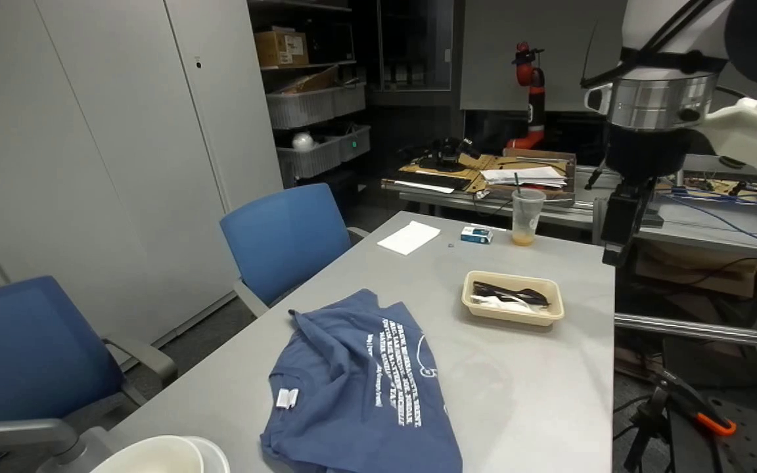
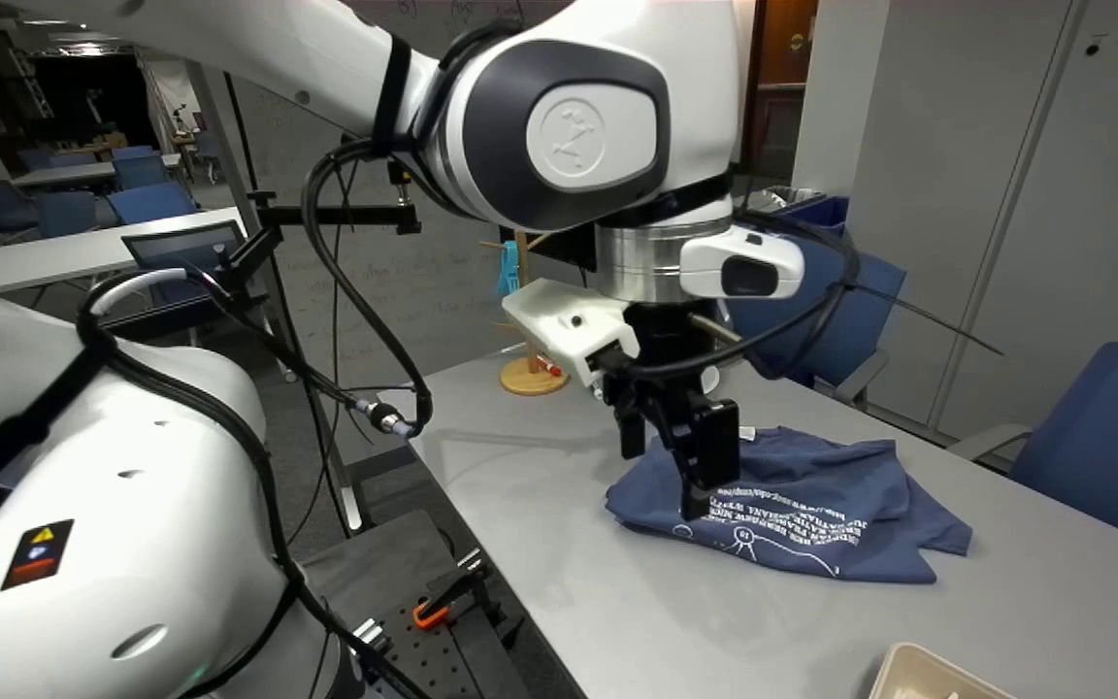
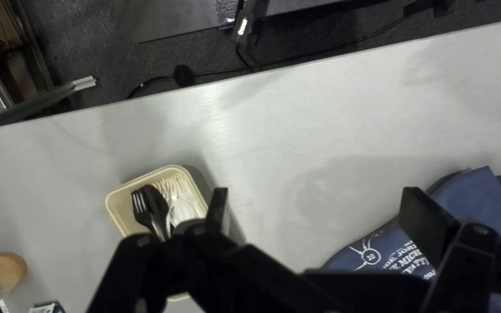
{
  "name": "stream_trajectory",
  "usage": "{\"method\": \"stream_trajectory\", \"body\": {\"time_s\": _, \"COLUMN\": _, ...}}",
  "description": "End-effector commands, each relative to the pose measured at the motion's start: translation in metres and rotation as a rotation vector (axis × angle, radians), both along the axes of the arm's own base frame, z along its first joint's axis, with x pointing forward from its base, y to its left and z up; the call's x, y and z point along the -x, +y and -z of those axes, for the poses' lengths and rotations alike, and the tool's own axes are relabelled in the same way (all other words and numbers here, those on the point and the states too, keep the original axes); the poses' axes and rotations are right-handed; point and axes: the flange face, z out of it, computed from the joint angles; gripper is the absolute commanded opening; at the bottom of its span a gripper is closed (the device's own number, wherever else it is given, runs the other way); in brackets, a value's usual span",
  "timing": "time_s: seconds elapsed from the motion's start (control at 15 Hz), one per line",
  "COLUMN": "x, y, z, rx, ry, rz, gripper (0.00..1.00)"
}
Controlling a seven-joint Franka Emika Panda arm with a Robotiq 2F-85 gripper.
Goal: Unfold the T-shirt on the table
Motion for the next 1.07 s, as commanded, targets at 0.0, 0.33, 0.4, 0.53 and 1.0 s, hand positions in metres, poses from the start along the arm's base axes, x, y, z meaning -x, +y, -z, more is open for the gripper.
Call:
{"method": "stream_trajectory", "body": {"time_s": 0.0, "x": -0.013, "y": 0.06, "z": 0.002, "rx": -0.006, "ry": 0.005, "rz": -0.076, "gripper": 1.0}}
{"method": "stream_trajectory", "body": {"time_s": 0.33, "x": -0.038, "y": 0.143, "z": -0.004, "rx": -0.015, "ry": 0.021, "rz": -0.195, "gripper": 1.0}}
{"method": "stream_trajectory", "body": {"time_s": 0.4, "x": -0.039, "y": 0.151, "z": -0.007, "rx": -0.008, "ry": 0.017, "rz": -0.219, "gripper": 1.0}}
{"method": "stream_trajectory", "body": {"time_s": 0.53, "x": -0.031, "y": 0.144, "z": -0.003, "rx": 0.009, "ry": 0.004, "rz": -0.22, "gripper": 1.0}}
{"method": "stream_trajectory", "body": {"time_s": 1.0, "x": -0.046, "y": 0.152, "z": 0.001, "rx": 0.0, "ry": 0.018, "rz": -0.231, "gripper": 1.0}}
